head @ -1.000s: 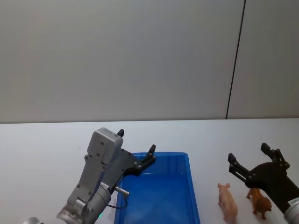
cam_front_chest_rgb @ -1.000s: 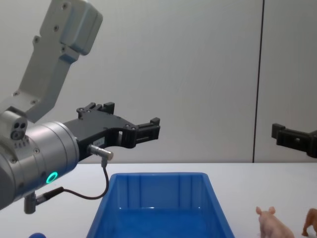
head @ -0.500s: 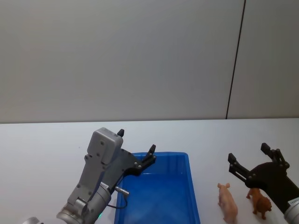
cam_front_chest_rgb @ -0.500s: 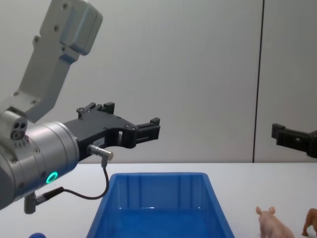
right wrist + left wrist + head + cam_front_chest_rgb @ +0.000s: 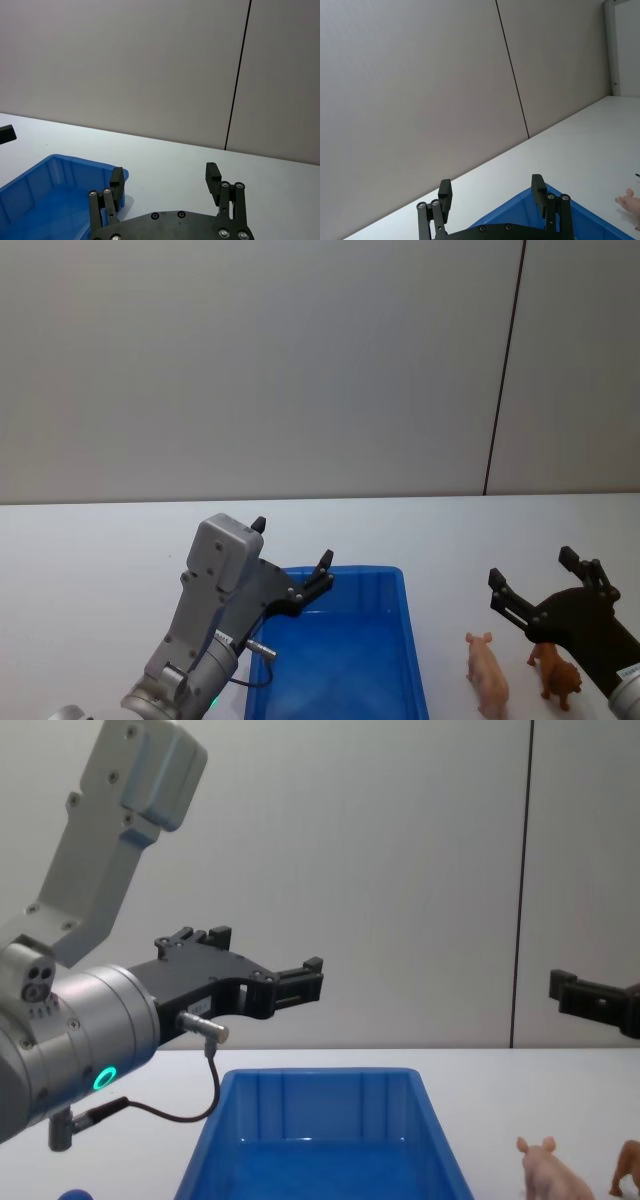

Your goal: Pick up the two dolls from the table and place them into the box.

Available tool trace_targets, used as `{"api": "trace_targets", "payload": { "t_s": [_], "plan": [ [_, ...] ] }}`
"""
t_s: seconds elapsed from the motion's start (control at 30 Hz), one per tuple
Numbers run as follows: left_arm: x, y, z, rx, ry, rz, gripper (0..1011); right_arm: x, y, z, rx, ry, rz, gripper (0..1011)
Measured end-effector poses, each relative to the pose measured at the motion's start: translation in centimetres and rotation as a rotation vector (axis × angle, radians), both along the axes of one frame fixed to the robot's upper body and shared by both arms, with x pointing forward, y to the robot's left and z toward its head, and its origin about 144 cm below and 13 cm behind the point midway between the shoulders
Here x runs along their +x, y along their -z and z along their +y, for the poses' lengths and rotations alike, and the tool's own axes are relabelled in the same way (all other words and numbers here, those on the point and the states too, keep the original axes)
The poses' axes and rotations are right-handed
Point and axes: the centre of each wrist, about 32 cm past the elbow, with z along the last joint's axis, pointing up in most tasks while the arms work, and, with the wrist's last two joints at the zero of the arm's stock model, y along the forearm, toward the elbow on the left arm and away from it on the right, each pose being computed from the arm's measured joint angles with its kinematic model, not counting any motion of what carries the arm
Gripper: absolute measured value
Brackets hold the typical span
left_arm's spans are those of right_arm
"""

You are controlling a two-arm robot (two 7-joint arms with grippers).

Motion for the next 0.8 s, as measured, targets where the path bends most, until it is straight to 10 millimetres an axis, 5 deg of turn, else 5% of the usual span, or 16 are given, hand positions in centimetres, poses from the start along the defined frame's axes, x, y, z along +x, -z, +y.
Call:
{"api": "trace_targets", "payload": {
  "t_s": [0.8],
  "plan": [
    [0.0,0.0,0.0,0.000,0.000,0.000,1001,-0.6,1.2,-0.8,-0.016,0.056,0.138,1001]
  ]
}}
